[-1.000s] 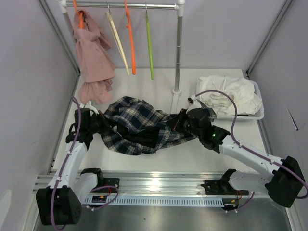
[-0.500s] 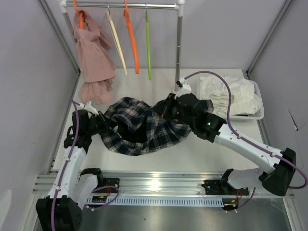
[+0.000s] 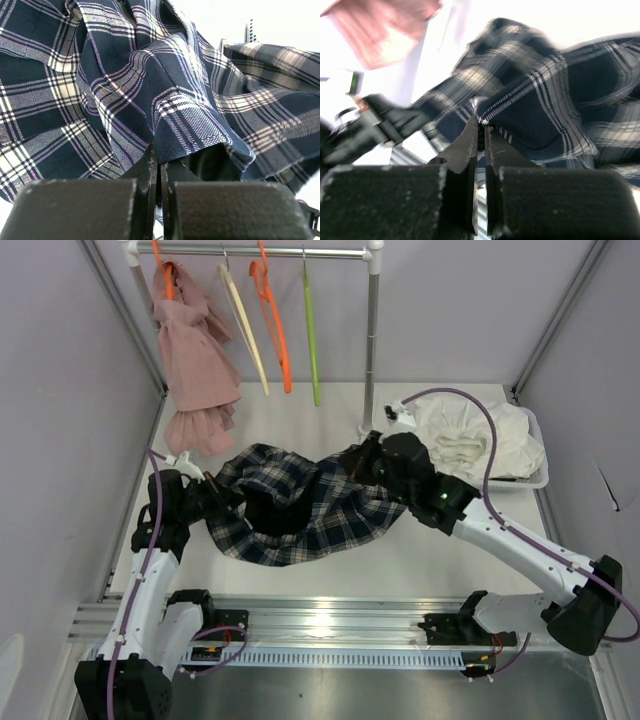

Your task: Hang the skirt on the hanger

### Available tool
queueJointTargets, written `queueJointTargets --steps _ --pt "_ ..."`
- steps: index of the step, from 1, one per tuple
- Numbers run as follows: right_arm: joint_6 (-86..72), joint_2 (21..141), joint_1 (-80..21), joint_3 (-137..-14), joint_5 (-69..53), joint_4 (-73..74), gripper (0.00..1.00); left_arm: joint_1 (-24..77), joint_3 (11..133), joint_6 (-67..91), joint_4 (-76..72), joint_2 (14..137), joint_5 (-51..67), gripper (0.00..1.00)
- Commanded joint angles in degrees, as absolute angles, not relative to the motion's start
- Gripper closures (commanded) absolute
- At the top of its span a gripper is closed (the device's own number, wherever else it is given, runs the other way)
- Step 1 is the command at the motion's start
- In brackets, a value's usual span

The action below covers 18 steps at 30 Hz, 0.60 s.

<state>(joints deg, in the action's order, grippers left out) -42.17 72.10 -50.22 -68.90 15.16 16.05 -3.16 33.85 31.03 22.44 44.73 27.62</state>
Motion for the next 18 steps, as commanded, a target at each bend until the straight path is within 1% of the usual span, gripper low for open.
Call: queueJointTargets --steps 1,3,6,7,10,12,14,15,17,18 --pt "-45.7 66.7 -43.9 -59.2 13.1 13.6 1.0 -3.0 34.5 31.1 20.9 44.6 29.4 1.0" --pt "-47.7 63.7 -39.7 -52.1 11.8 12.7 1.0 -2.7 34.4 31.0 20.7 45.0 29.3 0.99" --pt "-48.4 59.3 -35.1 -45.1 11.2 12.3 1.0 -1.2 34.4 30.9 20.3 46.6 28.7 0.98" --pt "-48.7 57.9 -33.8 -40.2 9.0 11.7 1.0 0.5 33.9 31.1 19.8 47.6 28.1 0.98" --pt "-50.3 55.3 -31.6 -33.2 6.3 9.3 1.0 6.8 33.1 32.2 18.1 50.3 24.9 0.98" --pt "-50.5 55.3 -31.5 -31.6 5.7 7.8 1.0 11.0 32.7 33.2 17.1 51.8 22.1 0.96" --pt "-50.1 55.7 -31.8 -30.9 6.1 7.6 0.99 12.7 31.8 34.7 14.9 53.9 20.8 0.94" --pt "-49.4 55.9 -31.6 -30.8 6.3 8.1 0.98 13.6 31.1 35.2 13.9 54.6 20.5 0.94" --pt "-48.5 56.6 -30.9 -30.8 5.5 7.9 0.9 13.6 30.6 35.7 12.7 56.9 20.1 0.92" --pt "-47.4 56.9 -30.5 -31.0 5.2 7.8 0.79 13.6 30.8 35.4 12.6 57.6 19.5 0.91"
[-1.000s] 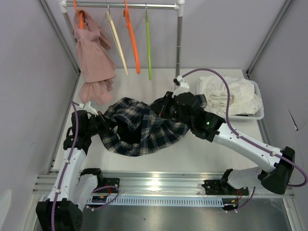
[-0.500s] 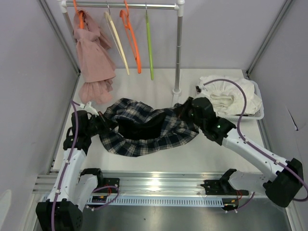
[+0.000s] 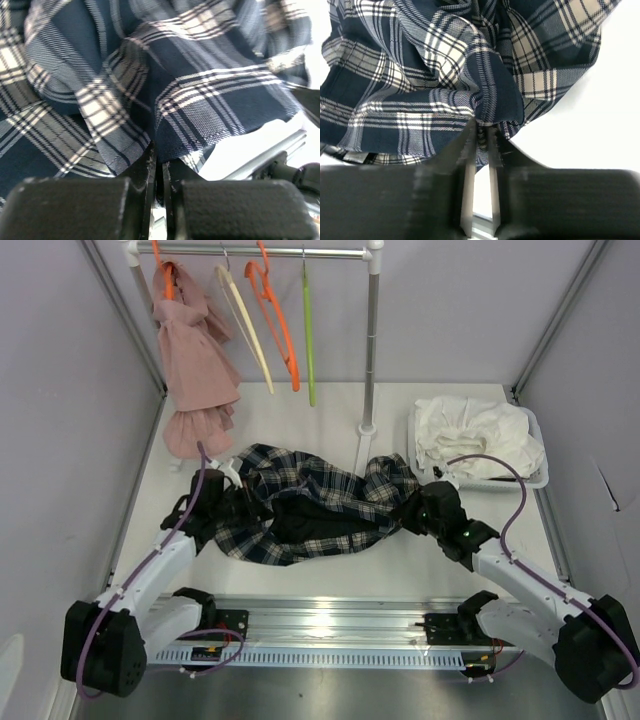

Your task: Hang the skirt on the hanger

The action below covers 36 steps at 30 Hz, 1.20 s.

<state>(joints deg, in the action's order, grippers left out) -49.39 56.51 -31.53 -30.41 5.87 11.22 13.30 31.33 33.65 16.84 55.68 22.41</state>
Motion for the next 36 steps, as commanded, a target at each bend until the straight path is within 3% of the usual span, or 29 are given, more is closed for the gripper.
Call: queueJointTargets --steps 1,3,6,9,14,25,31,36 --pt "-46.6 57.1 -30.2 -31.4 5.0 8.0 0.73 13.6 30.8 35.1 12.7 58.2 18.6 0.87" --pt "-44.7 56.9 -30.2 -32.7 5.1 9.0 0.56 13.6 31.8 35.0 12.6 59.6 18.3 0.84" --pt "-41.5 55.4 -30.8 -34.9 6.1 11.3 0.39 13.6 32.8 35.1 12.0 61.3 18.2 0.8" --pt "-38.9 52.6 -32.6 -35.9 8.7 13.5 0.3 13.6 33.7 34.4 12.5 62.0 17.8 0.77" --pt "-35.0 48.6 -41.9 -36.2 14.7 16.0 0.27 13.6 34.5 34.0 12.5 62.3 17.7 0.7" --pt "-35.6 48.7 -62.6 -37.2 37.2 24.6 0.28 13.6 36.8 33.2 12.7 64.9 18.5 0.68" --pt "-37.1 50.3 -67.8 -37.3 43.1 27.3 0.25 13.6 37.4 33.0 12.8 65.3 18.6 0.67" --pt "-34.6 55.5 -66.5 -37.1 44.8 24.7 0.27 13.6 37.6 32.7 13.3 65.0 18.7 0.66"
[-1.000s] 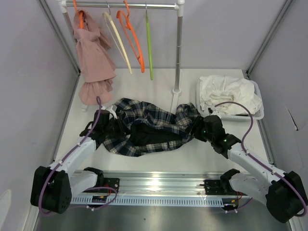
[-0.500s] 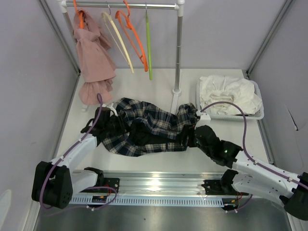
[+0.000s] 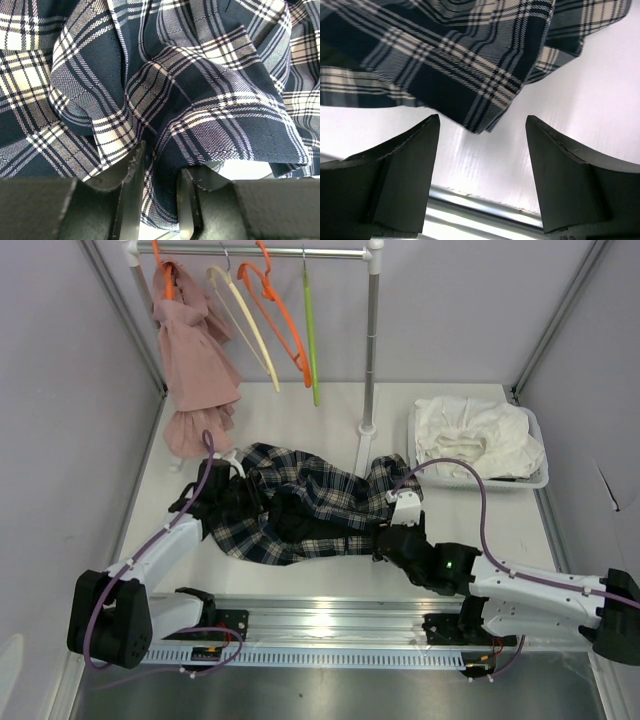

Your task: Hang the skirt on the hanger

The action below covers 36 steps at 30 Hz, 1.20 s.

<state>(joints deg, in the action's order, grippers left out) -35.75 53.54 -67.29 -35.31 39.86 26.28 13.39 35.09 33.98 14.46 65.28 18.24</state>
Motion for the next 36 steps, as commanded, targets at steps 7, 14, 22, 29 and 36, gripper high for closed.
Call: queueJointTargets --steps 7,14,22,29,36 --pt "-26.1 59.9 -58.0 -39.4 39.9 15.4 0.47 13.6 37.8 31.6 14.3 64.5 19.3 0.65" --pt "-21.6 63.8 -54.1 -45.9 31.6 16.0 0.81 13.6 38.1 28.7 15.6 64.7 19.9 0.63" --pt "-24.6 74.1 -42.4 -54.8 14.2 23.8 1.0 13.6 40.2 26.7 17.0 64.5 20.1 0.54" --pt "-24.8 82.1 -36.7 -60.4 2.1 25.6 1.0 13.6 40.6 24.6 17.0 61.6 22.3 0.43" --pt "-24.6 84.0 -36.3 -62.0 0.7 25.8 1.0 13.6 44.7 20.0 23.2 55.5 21.2 0.36"
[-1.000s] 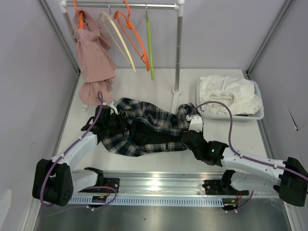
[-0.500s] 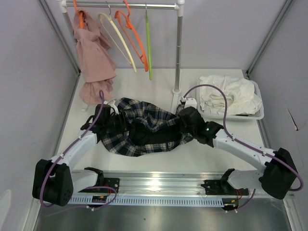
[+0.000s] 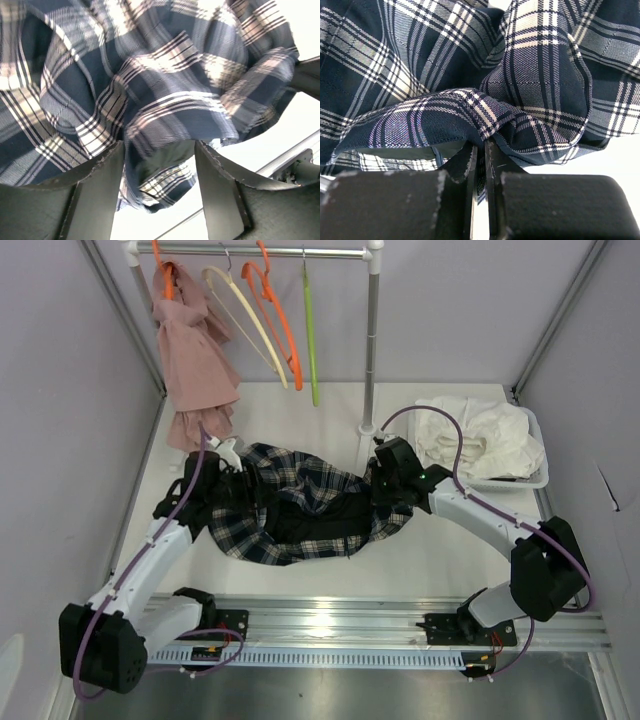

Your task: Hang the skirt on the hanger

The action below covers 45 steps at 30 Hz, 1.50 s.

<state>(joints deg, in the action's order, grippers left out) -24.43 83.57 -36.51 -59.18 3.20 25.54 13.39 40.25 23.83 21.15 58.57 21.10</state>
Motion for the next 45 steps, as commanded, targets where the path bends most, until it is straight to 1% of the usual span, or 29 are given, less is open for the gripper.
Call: queueJointTargets --steps 1,7,8,9,13,14,17,18,20,21,24,26,27,28,30,32,38,45 --pt "-24.6 84.2 -36.2 -62.1 0.3 25.8 1.0 13.6 45.6 19.3 24.6 53.9 21.2 0.36" --pt "-24.2 84.7 -35.4 -62.2 -2.4 25.5 1.0 13.7 52.7 20.5 27.7 47.0 21.9 0.36" --pt "-23.9 84.7 -35.3 -62.3 -2.5 25.5 1.0 13.8 56.5 21.1 27.9 46.0 21.6 0.36" --pt "-23.8 84.9 -35.4 -62.2 -2.5 25.4 1.0 13.9 57.6 22.3 27.3 45.6 21.4 0.36" --pt "-23.4 84.9 -34.9 -62.1 -3.1 25.2 1.0 15.2 66.9 25.3 24.0 46.5 14.6 0.35" --pt "-23.4 85.1 -34.8 -62.1 -3.4 25.2 1.0 16.4 69.5 25.6 22.3 48.1 10.2 0.35" --pt "-23.1 85.4 -34.6 -62.0 -3.8 25.0 1.0 19.3 76.5 25.4 21.1 52.4 2.9 0.34" --pt "-23.2 85.4 -34.5 -62.0 -4.0 25.0 1.0 20.1 82.1 24.1 21.0 56.1 -3.4 0.32" --pt "-23.1 85.7 -34.5 -62.0 -4.4 24.8 1.0 20.7 86.6 23.4 22.7 60.6 -8.3 0.31" --pt "-23.0 85.8 -34.4 -62.0 -4.7 24.7 1.0 20.8 93.5 22.9 23.5 65.2 -11.4 0.31" --pt "-22.9 86.2 -34.3 -62.0 -5.1 24.5 1.0 20.8 102.2 22.5 26.7 71.8 -16.2 0.3" --pt "-22.7 86.7 -34.1 -62.0 -5.4 24.3 1.0 20.8 109.9 21.7 28.5 77.7 -20.1 0.24" --pt "-22.6 86.7 -34.1 -62.0 -5.6 23.9 1.0 20.8 111.7 20.9 29.1 79.6 -21.3 0.24" --pt "-22.5 86.9 -33.9 -62.1 -5.8 23.9 1.0 20.8 117.2 20.5 29.6 83.5 -22.9 0.24" --pt "-22.3 87.4 -33.7 -62.2 -6.2 23.8 1.0 20.8 121.1 19.3 32.0 87.5 -24.1 0.25" --pt "-22.1 87.7 -33.6 -62.5 -6.6 23.6 1.0 20.8 128.1 18.6 33.7 92.7 -25.6 0.25" --pt "-21.8 88.5 -33.0 -62.4 -7.4 23.5 1.0 20.8 136.6 16.5 33.7 100.3 -27.6 0.25" --pt "-21.6 88.7 -32.5 -62.4 -7.9 23.2 1.0 20.8 137.5 16.0 33.7 104.8 -26.6 0.26"
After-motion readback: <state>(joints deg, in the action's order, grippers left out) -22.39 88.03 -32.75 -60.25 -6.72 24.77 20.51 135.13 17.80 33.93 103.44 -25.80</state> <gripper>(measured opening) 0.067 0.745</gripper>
